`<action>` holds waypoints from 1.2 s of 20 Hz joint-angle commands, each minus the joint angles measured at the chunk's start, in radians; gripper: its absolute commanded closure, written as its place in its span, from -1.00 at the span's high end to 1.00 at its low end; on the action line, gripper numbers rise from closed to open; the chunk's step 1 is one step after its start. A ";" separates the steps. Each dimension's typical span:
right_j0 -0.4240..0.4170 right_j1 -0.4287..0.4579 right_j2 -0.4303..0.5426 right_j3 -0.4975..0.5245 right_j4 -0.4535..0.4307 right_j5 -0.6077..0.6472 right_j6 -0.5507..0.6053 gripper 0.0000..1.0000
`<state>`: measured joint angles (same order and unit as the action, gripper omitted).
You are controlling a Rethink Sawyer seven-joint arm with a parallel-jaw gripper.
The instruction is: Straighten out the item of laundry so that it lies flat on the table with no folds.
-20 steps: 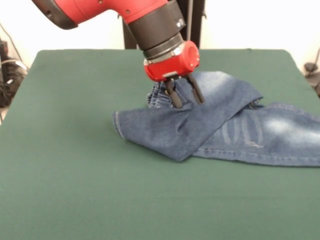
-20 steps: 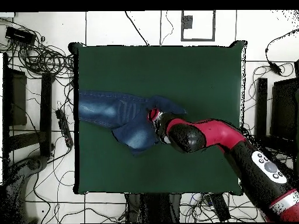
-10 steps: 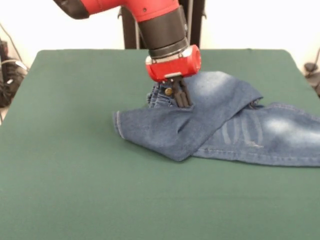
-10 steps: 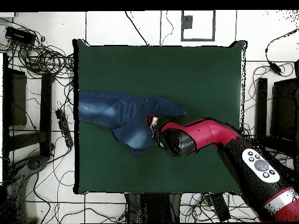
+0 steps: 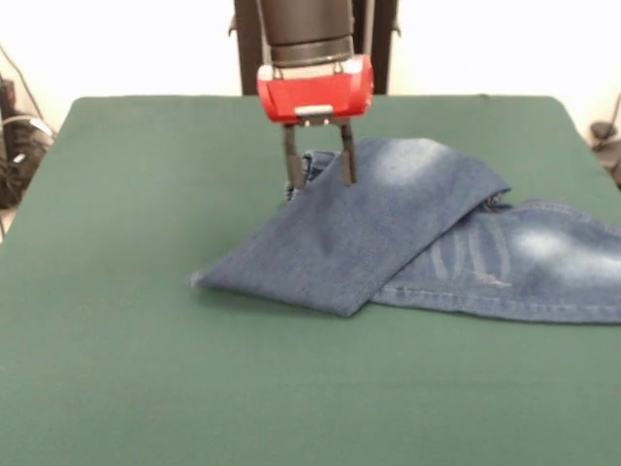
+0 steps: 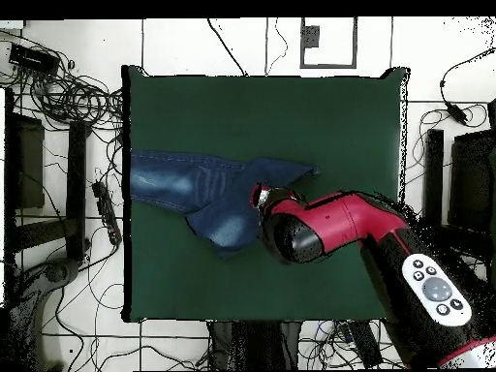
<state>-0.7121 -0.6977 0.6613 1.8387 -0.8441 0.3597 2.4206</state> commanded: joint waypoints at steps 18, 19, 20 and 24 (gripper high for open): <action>0.042 0.220 -0.125 -0.075 -0.008 -0.220 0.022 1.00; 0.040 0.219 -0.128 -0.075 -0.011 -0.218 0.016 1.00; 0.039 0.218 -0.131 -0.075 -0.014 -0.216 0.011 1.00; 0.028 0.200 -0.137 -0.075 -0.012 -0.184 -0.019 1.00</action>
<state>-0.7053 -0.5358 0.5334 1.8038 -0.8472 0.1690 2.4206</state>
